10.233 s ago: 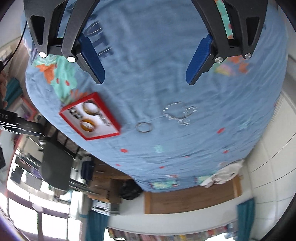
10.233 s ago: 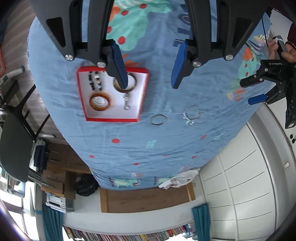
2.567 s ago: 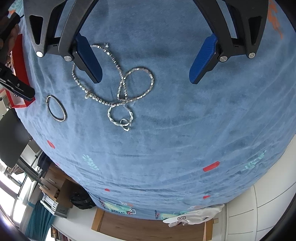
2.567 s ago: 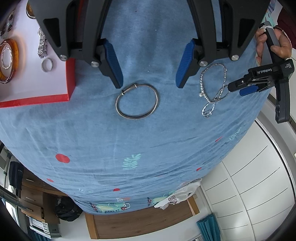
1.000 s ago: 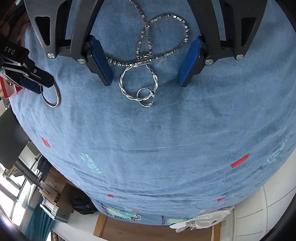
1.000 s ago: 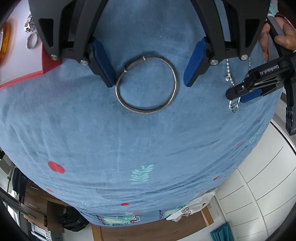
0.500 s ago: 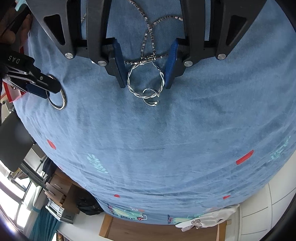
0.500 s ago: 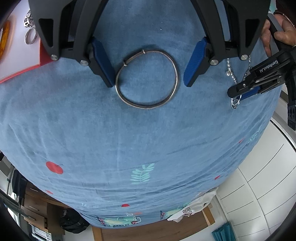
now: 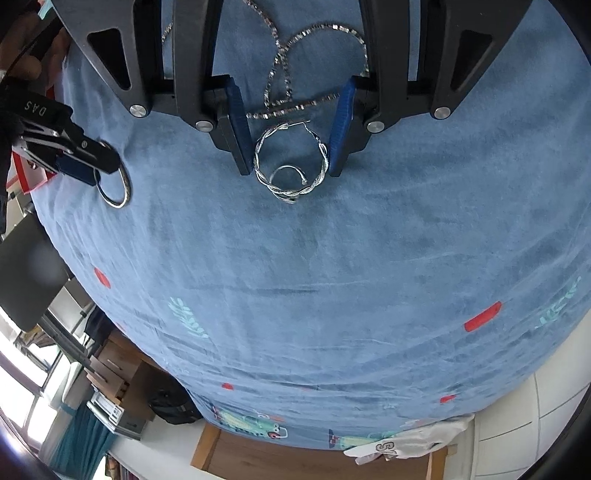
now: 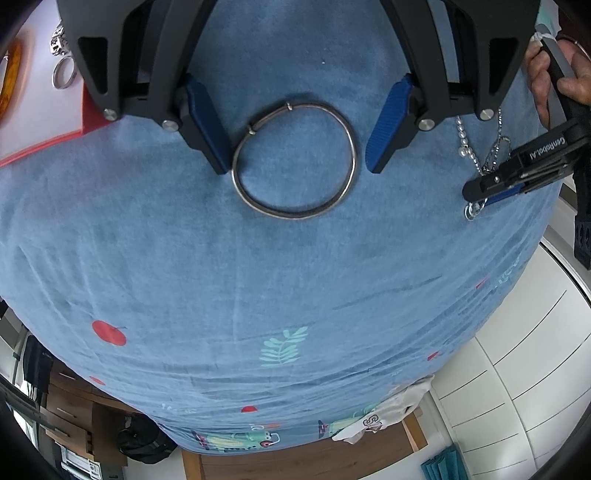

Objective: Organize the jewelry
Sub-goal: 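Close the left tool on the twisted silver hoop while the right tool grasps the silver bangle, then carry the twisted hoop and silver bangle over the red box with both tools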

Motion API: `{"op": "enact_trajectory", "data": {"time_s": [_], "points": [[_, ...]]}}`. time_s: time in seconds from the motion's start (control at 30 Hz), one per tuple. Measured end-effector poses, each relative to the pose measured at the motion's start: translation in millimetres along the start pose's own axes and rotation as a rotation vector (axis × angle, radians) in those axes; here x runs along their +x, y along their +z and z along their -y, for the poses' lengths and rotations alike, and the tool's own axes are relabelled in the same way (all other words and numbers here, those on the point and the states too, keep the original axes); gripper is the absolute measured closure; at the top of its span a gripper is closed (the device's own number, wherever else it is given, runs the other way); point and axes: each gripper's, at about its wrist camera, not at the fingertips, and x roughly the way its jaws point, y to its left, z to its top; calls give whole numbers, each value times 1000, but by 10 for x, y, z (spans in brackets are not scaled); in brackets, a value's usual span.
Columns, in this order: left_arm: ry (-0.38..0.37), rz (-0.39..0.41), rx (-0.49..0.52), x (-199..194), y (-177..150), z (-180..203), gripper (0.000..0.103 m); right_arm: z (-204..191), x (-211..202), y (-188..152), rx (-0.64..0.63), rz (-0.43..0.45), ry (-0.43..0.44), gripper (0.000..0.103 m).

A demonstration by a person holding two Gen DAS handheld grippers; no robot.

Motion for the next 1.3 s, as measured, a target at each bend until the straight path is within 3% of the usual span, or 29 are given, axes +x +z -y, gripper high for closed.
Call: {"op": "enact_trajectory", "data": {"time_s": [0.3, 0.47, 0.63, 0.73, 0.83, 0.97, 1.13, 1.3], "points": [[17, 56, 32, -149, -42, 51, 63, 7, -18, -18, 7, 14, -5, 32], [13, 79, 42, -289, -36, 48, 63, 57, -56, -7, 18, 23, -18, 52], [4, 91, 37, -410, -39, 36, 63, 90, -59, -8, 20, 15, -9, 58], [1, 95, 33, -452, -44, 20, 63, 105, -71, 2, 49, 18, 15, 54], [-1, 100, 30, -473, -48, 2, 63, 34, -65, 15, 40, 17, 30, 38], [-1, 102, 15, -493, -64, -43, 63, -90, 4, 18, 6, 0, 16, 30], [8, 104, 4, -530, -89, -114, 63, -195, 114, 31, -34, -21, -44, 25], [15, 108, -5, -588, -113, -156, 63, -202, 148, 55, -35, -27, -80, 28]]}}
